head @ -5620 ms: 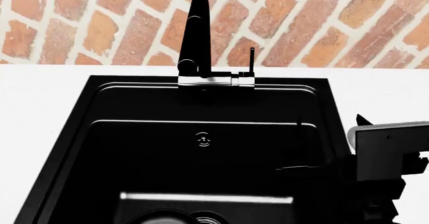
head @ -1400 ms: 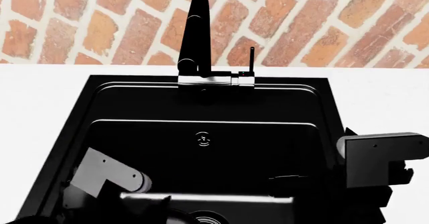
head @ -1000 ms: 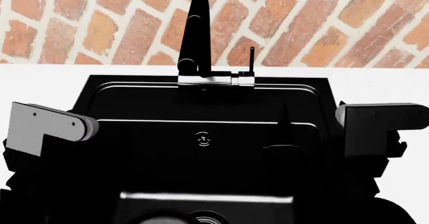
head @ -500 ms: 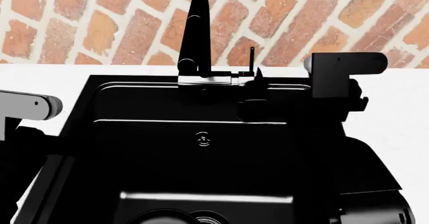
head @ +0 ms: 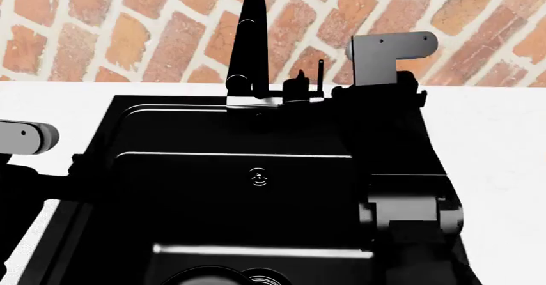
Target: Pick the pan and sponge and place them into the sink. Then turn on the water.
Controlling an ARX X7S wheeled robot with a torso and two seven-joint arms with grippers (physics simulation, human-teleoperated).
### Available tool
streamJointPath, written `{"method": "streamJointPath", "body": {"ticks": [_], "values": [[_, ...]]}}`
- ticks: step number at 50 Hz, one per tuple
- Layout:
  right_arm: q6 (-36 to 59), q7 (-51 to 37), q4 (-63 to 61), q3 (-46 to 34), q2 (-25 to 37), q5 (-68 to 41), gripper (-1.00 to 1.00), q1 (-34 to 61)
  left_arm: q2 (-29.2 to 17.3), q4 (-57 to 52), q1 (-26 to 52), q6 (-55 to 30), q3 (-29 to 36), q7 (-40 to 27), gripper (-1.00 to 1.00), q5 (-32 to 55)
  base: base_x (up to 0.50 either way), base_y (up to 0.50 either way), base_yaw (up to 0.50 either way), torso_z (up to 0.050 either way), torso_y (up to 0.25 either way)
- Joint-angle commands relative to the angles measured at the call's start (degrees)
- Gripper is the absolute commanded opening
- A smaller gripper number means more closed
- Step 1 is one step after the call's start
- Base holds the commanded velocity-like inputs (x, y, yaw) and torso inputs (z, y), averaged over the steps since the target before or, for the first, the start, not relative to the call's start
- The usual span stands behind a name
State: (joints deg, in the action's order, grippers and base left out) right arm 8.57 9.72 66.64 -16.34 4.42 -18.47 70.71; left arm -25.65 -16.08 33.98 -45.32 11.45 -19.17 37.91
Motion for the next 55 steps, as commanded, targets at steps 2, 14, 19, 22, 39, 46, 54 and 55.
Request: {"method": "streamJointPath", "body": {"ticks": [2, 14, 19, 22, 39, 46, 54, 55], "values": [[-3.2, 0.9, 8.3, 2.9, -2.8, 9.1, 1.0, 3.2, -0.6, -1.4, -0.8, -0.5, -1.1, -0.7, 1.0, 1.1, 0.0, 0.0, 0.0, 0.0, 0.0], [-1.8, 0.5, 8.3, 9.9, -3.8, 13.2, 1.0, 3.5, -0.8, -1.9, -0.2, -1.3, -0.8, -1.3, 1.0, 1.2, 0.0, 0.0, 0.0, 0.0, 0.0], [-2.4, 0.9, 8.3, 12.6, -4.2, 13.8, 1.0, 3.5, -1.1, -2.2, 0.4, -1.8, -1.2, -1.8, 1.0, 1.4, 0.0, 0.0, 0.0, 0.0, 0.0], [-2.6, 0.8, 8.3, 13.5, -4.2, 14.0, 1.0, 3.5, -1.3, -2.3, 0.8, -1.8, -0.5, -1.7, 1.0, 0.9, 0.0, 0.0, 0.0, 0.0, 0.0], [-4.2, -1.0, 8.3, 19.0, -3.9, 15.8, 1.0, 3.1, -4.1, -7.4, 0.3, -2.3, -1.8, -0.9, 1.0, 2.8, 0.0, 0.0, 0.0, 0.0, 0.0], [-4.4, -0.7, 8.3, 19.6, -3.8, 16.6, 1.0, 3.6, -5.9, -10.5, 1.9, -5.2, -4.5, -3.1, 1.0, 4.9, 0.0, 0.0, 0.0, 0.019, -0.097], [-4.2, -0.3, 8.3, 19.5, -4.1, 16.5, 1.0, 4.9, -6.2, -11.2, 2.1, -6.0, -4.0, -3.5, 1.0, 5.0, 0.0, 0.0, 0.0, 0.02, -0.13], [-4.2, -0.3, 8.3, 19.4, -4.1, 16.4, 1.0, 5.0, -6.1, -11.2, 2.2, -6.1, -3.9, -3.6, 1.0, 5.0, 0.0, 0.0, 0.0, 0.02, -0.137]]}}
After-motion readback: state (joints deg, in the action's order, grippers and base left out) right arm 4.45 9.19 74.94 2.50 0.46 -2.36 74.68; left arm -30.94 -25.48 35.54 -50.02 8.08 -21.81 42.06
